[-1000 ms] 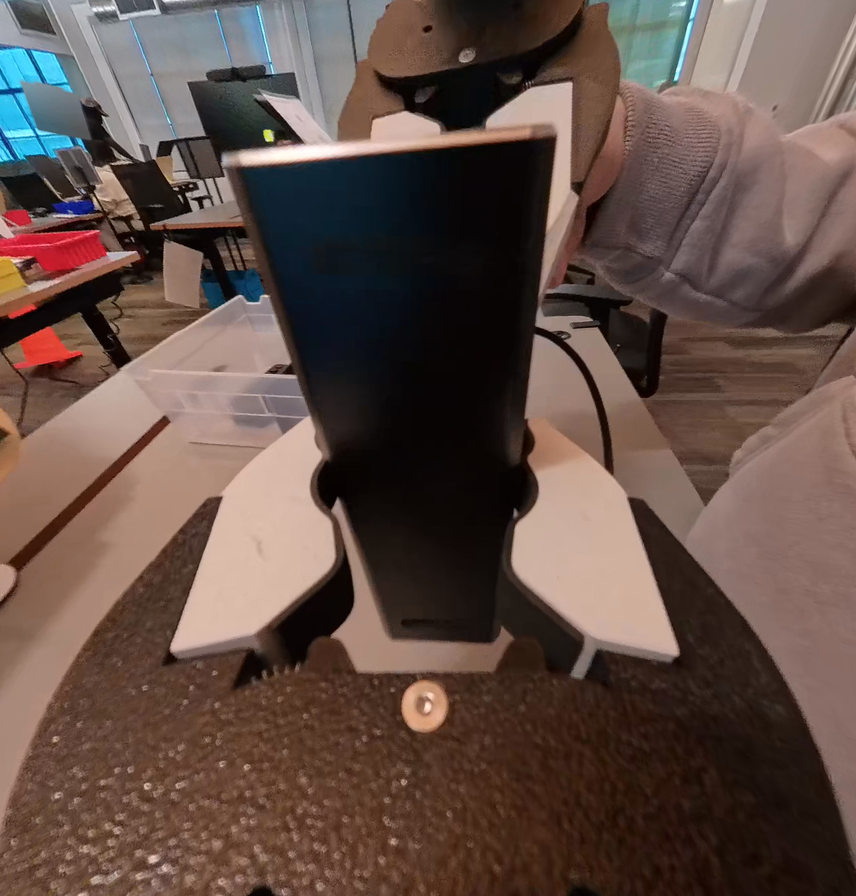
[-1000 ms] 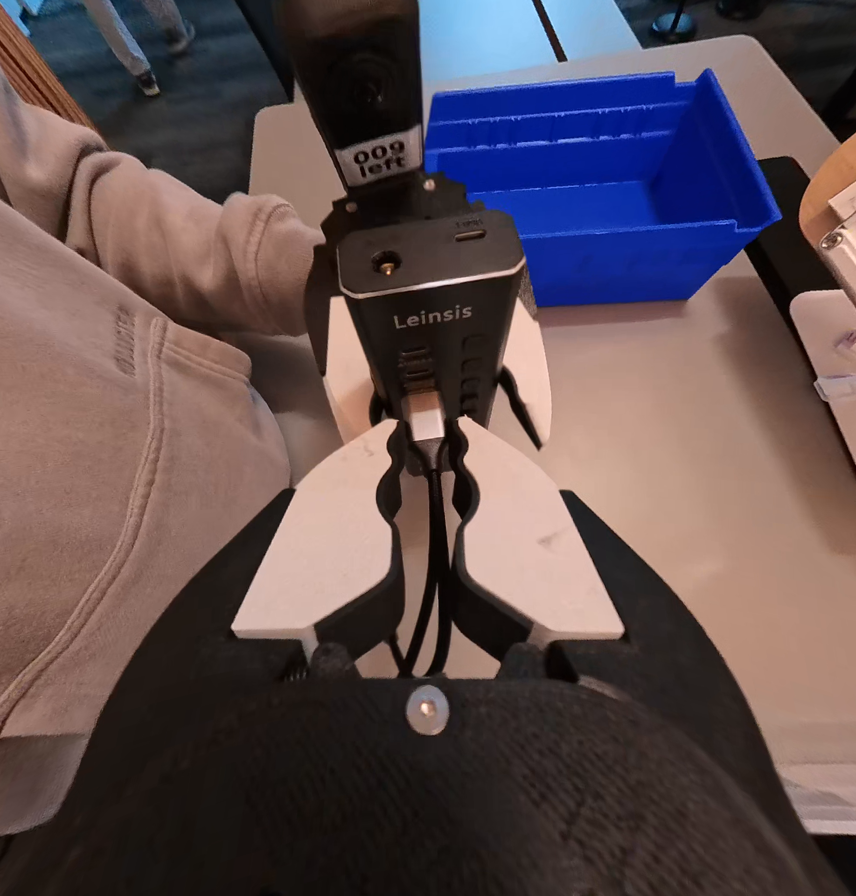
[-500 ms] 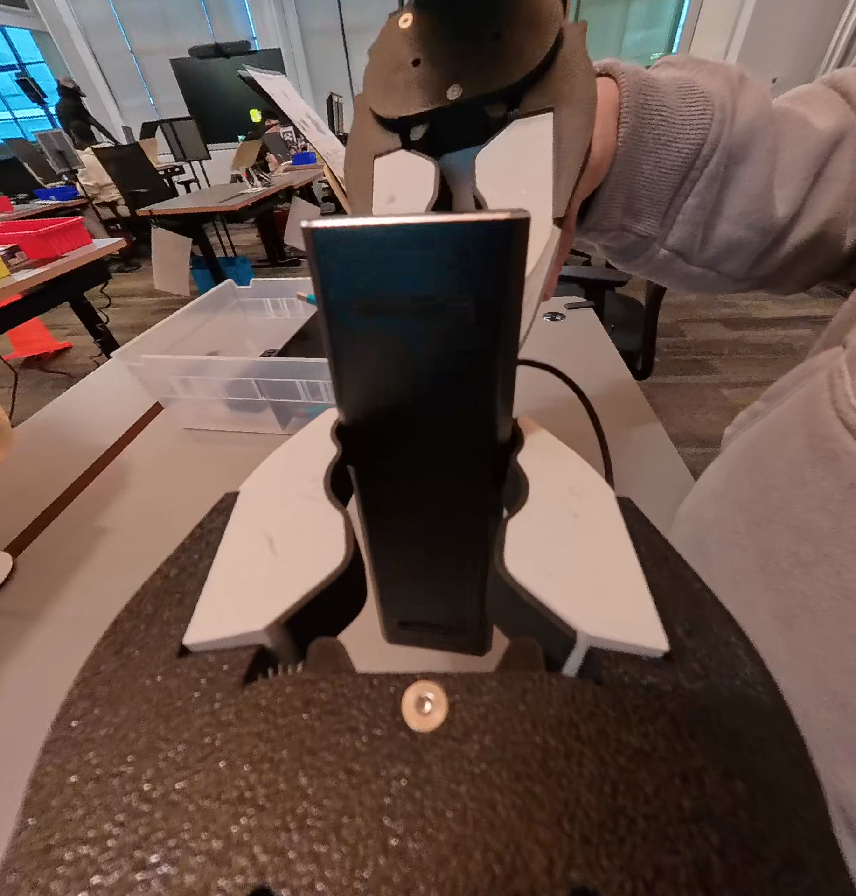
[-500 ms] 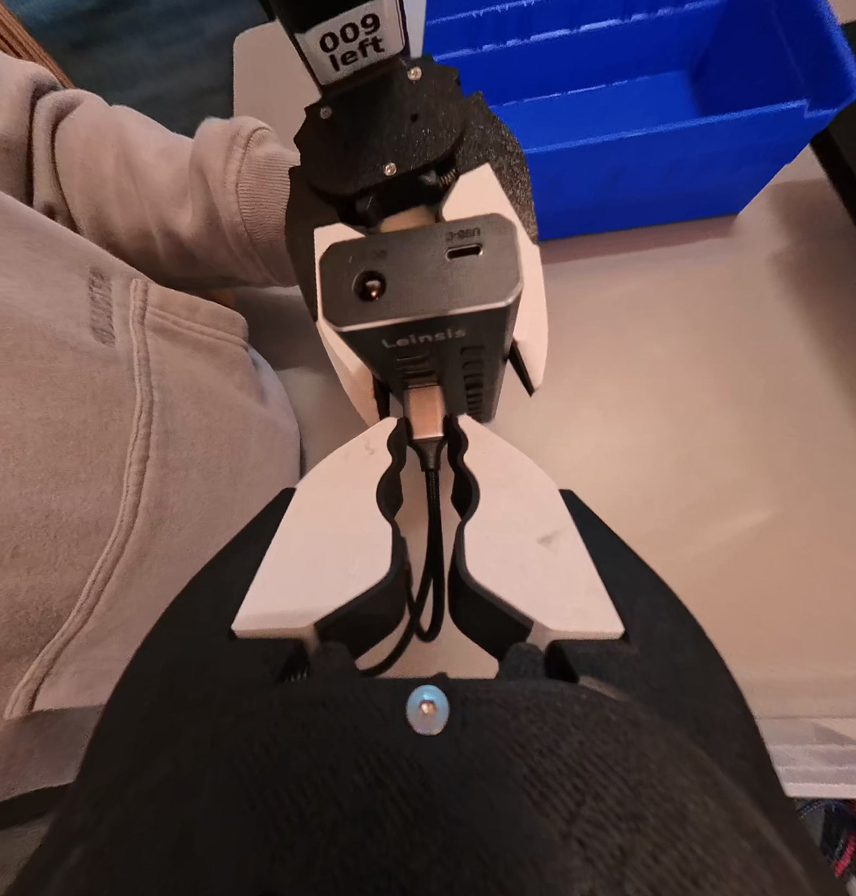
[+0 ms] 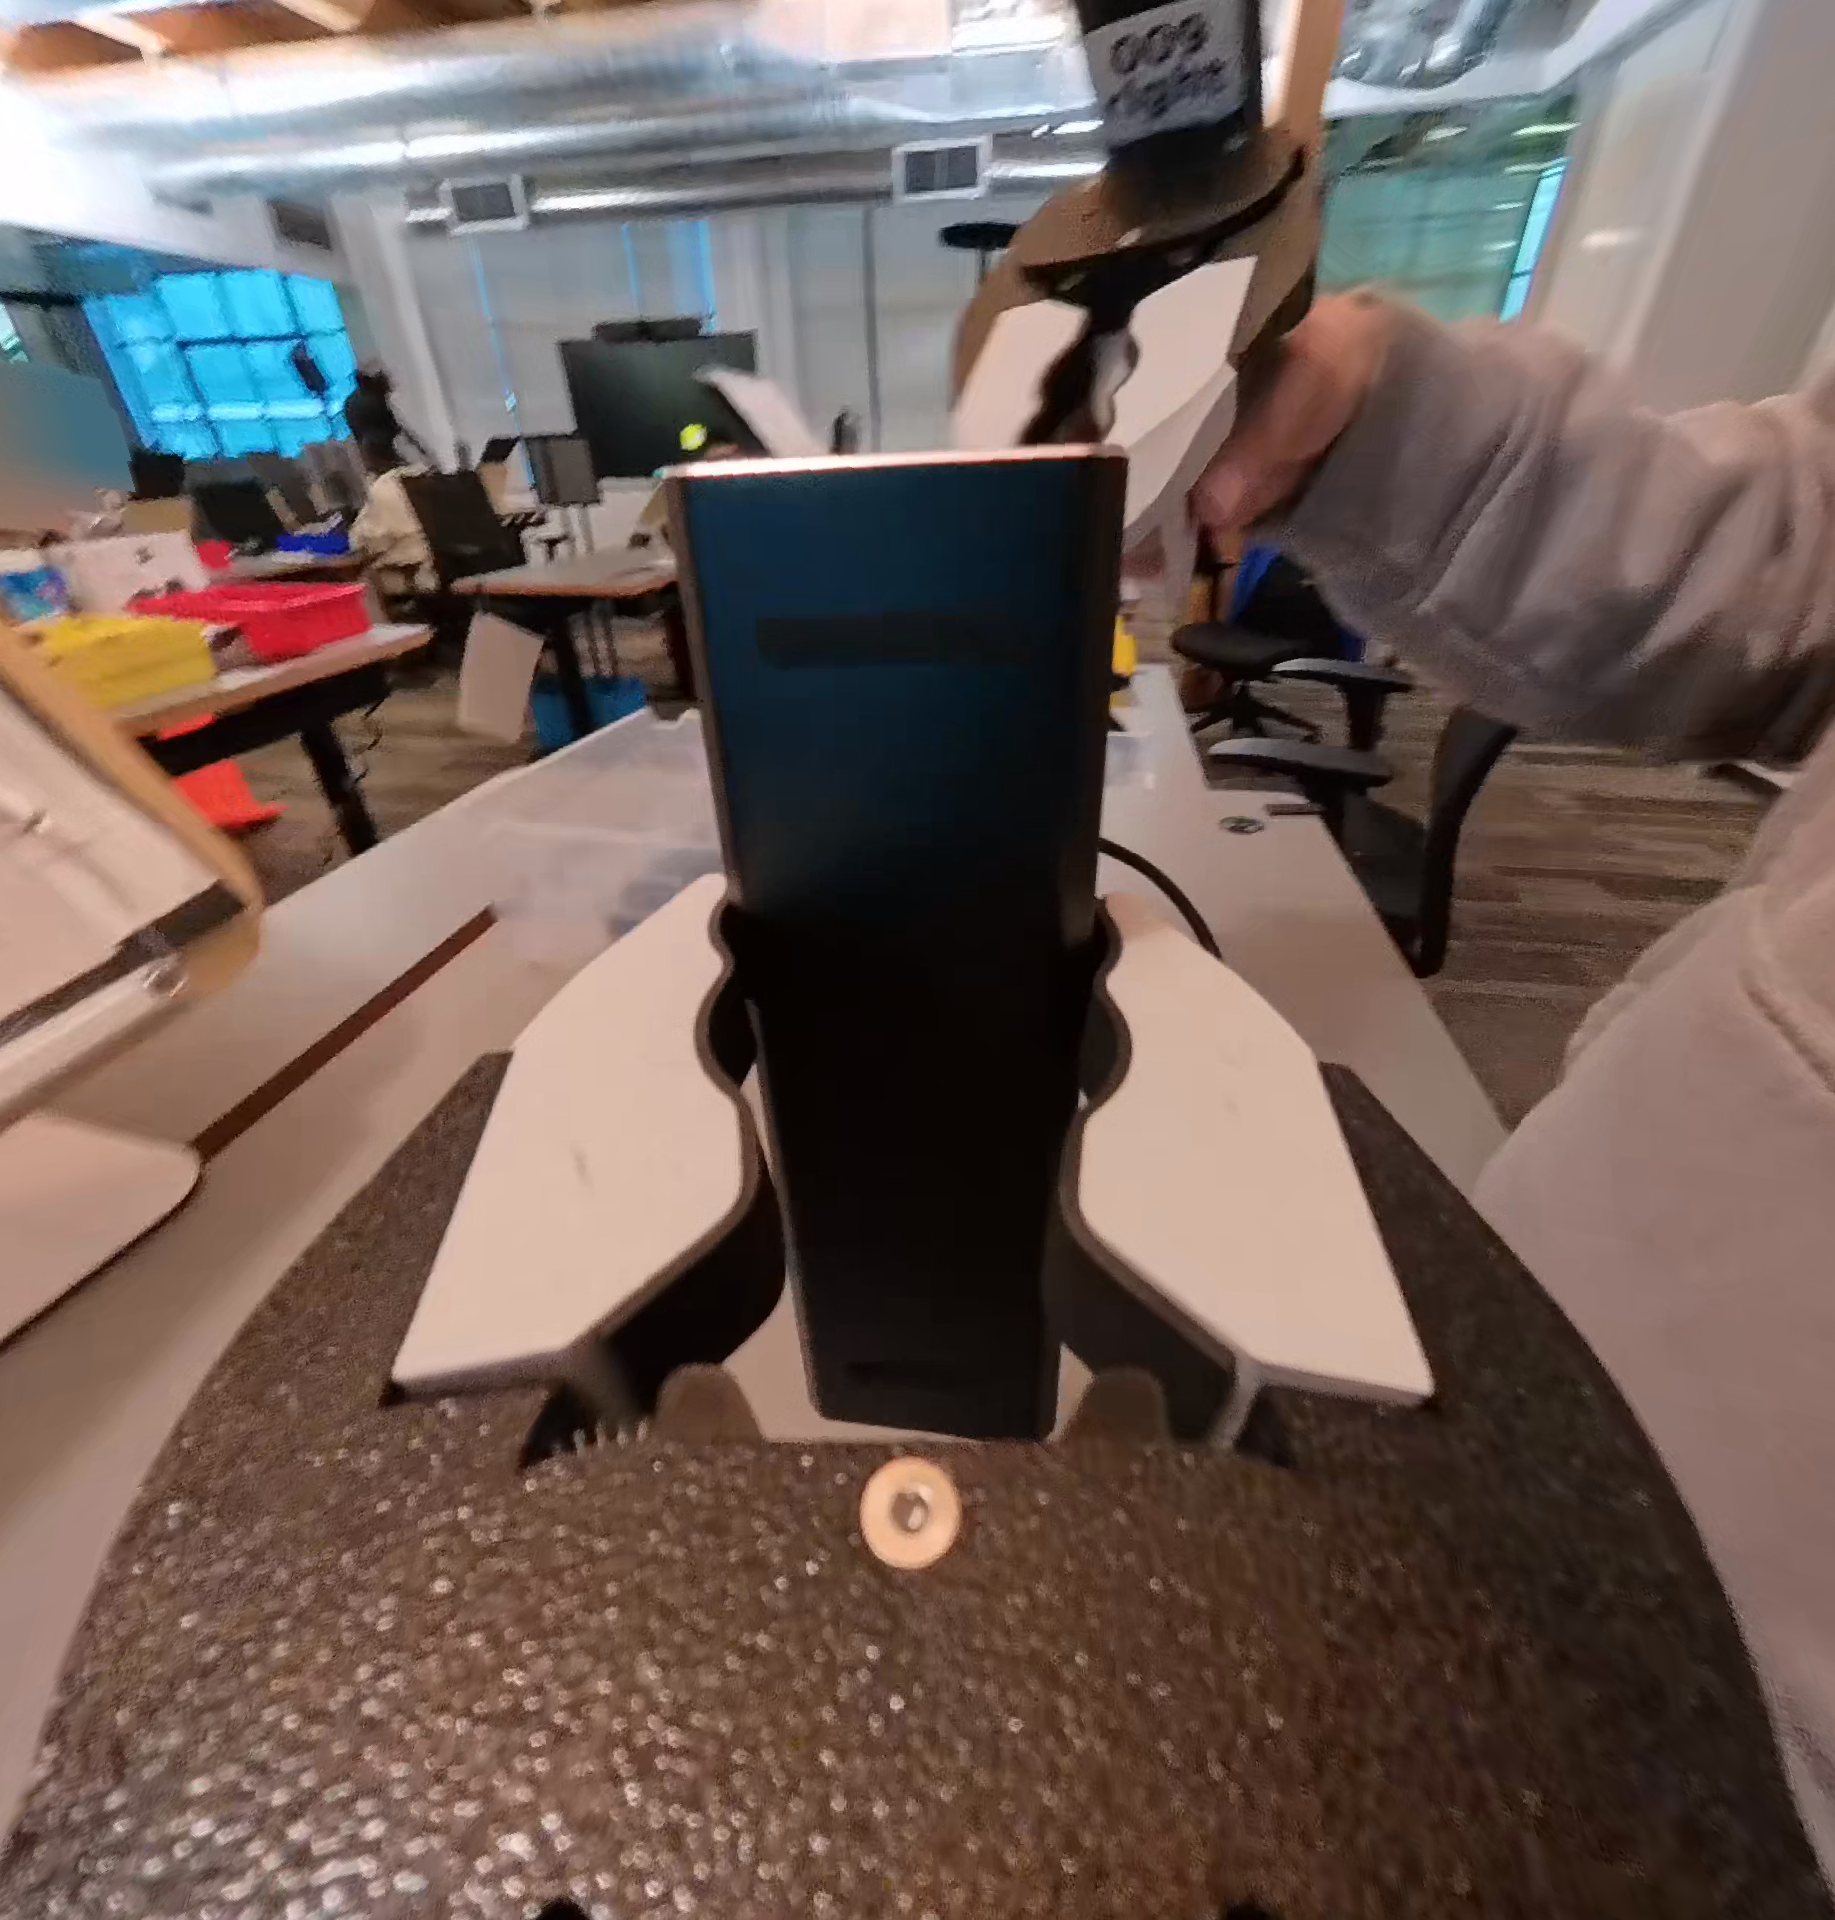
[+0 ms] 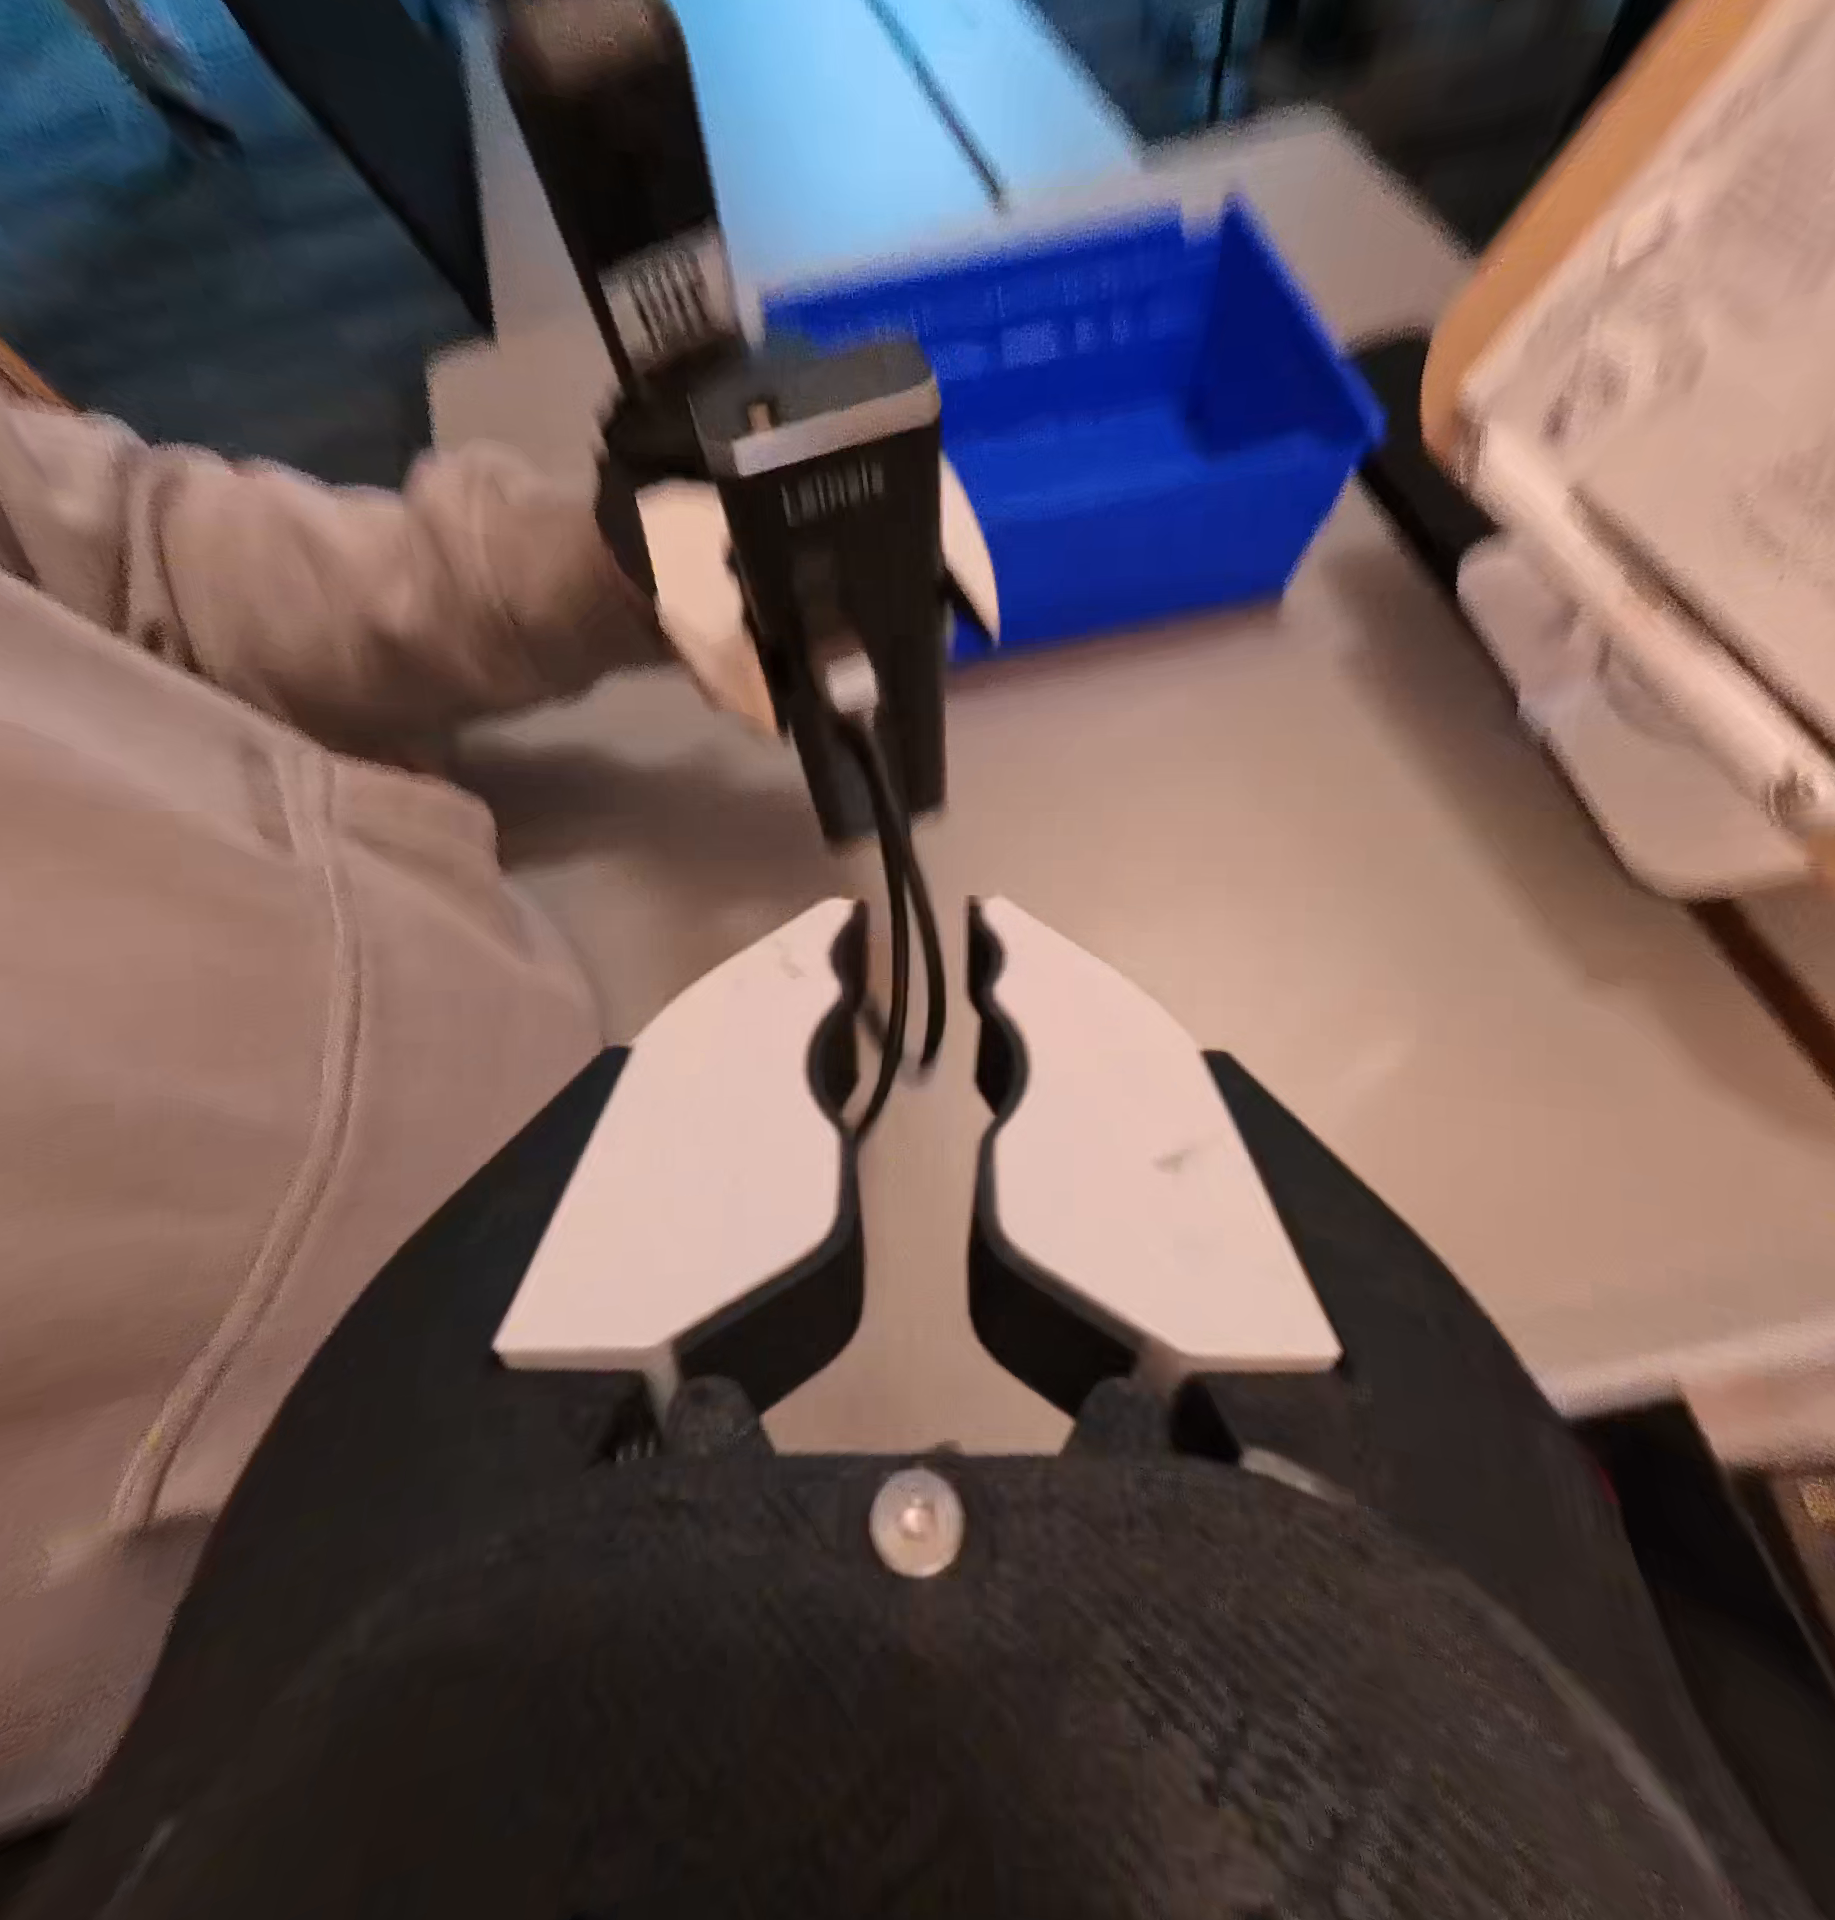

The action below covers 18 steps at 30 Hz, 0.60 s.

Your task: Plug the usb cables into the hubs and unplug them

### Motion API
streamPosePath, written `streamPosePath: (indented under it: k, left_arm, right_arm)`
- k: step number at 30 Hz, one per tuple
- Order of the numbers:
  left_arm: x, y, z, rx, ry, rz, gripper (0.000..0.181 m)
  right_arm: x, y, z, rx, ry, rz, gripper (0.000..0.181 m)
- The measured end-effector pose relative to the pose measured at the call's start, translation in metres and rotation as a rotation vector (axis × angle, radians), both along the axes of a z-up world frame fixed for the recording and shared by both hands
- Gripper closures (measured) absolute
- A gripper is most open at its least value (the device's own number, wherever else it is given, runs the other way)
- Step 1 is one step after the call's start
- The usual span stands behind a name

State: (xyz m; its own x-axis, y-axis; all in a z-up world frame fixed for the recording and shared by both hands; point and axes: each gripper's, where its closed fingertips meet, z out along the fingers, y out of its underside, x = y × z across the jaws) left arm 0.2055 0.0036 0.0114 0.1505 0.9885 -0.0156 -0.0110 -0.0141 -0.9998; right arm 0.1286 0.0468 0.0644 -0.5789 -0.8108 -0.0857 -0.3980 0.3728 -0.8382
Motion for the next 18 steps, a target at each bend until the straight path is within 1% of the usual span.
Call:
streamPosePath:
  k: [1, 2, 4, 6, 7, 8, 11, 15, 18]
  left_arm:
    - [-0.005, 0.007, 0.005, -0.008, 0.018, -0.029, 0.121]
    - [-0.010, 0.013, 0.008, -0.009, 0.036, -0.054, 0.121]
    - [-0.019, 0.024, 0.012, 0.010, 0.071, -0.098, 0.121]
    - [-0.024, 0.030, 0.014, 0.019, 0.094, -0.117, 0.121]
    - [-0.025, 0.031, 0.014, 0.022, 0.100, -0.115, 0.121]
    - [-0.025, 0.032, 0.015, 0.029, 0.105, -0.115, 0.121]
    - [-0.024, 0.031, 0.015, 0.051, 0.125, -0.121, 0.121]
    - [-0.027, 0.035, 0.007, 0.046, 0.050, -0.125, 0.121]
    - [-0.026, 0.041, 0.010, 0.045, 0.029, -0.150, 0.121]
  right_arm:
    - [0.015, -0.002, 0.004, -0.039, -0.048, 0.027, 0.161]
    - [0.027, -0.004, 0.001, -0.049, -0.053, 0.056, 0.161]
    - [0.043, -0.006, -0.013, -0.049, -0.012, 0.096, 0.152]
    - [0.054, -0.008, -0.025, -0.031, 0.017, 0.109, 0.150]
    - [0.057, -0.008, -0.028, -0.033, 0.016, 0.117, 0.153]
    - [0.062, -0.005, -0.029, -0.035, -0.001, 0.140, 0.161]
    - [0.065, -0.005, -0.028, -0.073, -0.019, 0.133, 0.163]
    - [0.063, -0.003, -0.034, -0.073, 0.036, 0.129, 0.163]
    - [0.061, 0.001, -0.032, -0.077, 0.036, 0.157, 0.164]
